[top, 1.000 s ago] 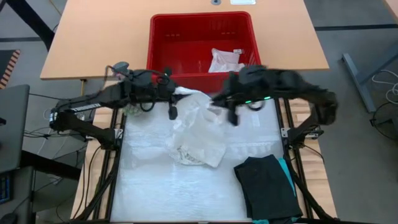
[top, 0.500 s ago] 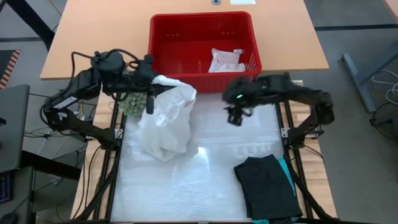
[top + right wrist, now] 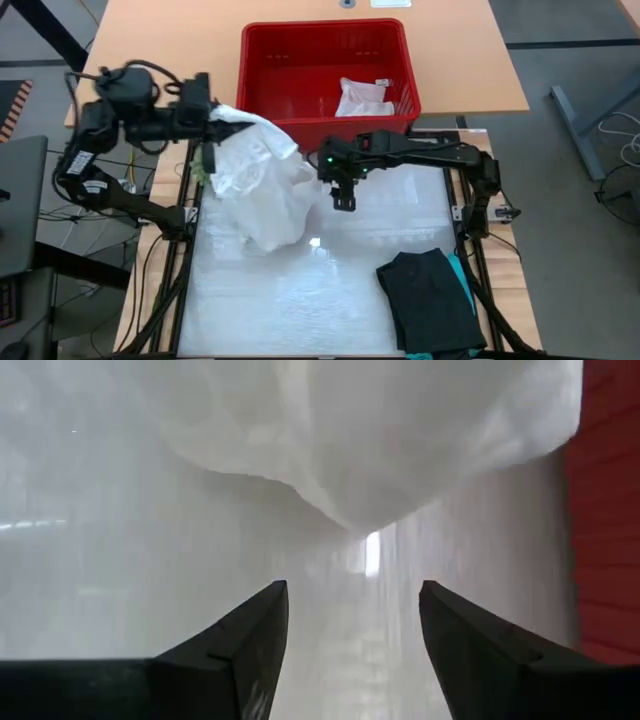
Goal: Fold Laundry from Bin
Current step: Fold the white t-shirt
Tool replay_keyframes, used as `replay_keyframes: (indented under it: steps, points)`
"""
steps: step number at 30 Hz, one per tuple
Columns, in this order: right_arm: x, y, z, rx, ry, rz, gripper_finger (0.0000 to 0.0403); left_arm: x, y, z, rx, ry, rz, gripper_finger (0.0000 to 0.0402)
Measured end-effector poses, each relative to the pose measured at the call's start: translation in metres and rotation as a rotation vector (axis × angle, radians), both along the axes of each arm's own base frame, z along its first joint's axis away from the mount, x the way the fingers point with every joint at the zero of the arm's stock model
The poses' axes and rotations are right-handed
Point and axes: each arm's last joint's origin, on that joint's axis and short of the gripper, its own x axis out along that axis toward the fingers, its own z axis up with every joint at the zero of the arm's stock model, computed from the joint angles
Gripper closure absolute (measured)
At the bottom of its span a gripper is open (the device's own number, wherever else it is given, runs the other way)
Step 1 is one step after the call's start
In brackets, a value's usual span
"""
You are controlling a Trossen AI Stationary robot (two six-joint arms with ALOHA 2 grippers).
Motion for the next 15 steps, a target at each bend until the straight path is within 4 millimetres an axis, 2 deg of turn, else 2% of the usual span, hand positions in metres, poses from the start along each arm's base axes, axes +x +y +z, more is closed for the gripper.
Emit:
replay_keyframes:
  steps: [6,11,15]
  points:
    - [-0.001,0.001,0.011,0.002,-0.083,0.026,0.0156,-0.020,-0.003,0.012,0.007,-0.007,0.038,0.0401]
    - [0.001,0.002,0.038,-0.030,-0.298,0.029,0.0157,-0.028,-0.004,0.017,0.009,-0.025,0.041,0.0401]
    - [0.009,0.001,0.048,-0.083,-0.428,0.067,0.0157,-0.032,-0.005,0.018,0.003,-0.033,0.039,0.0401]
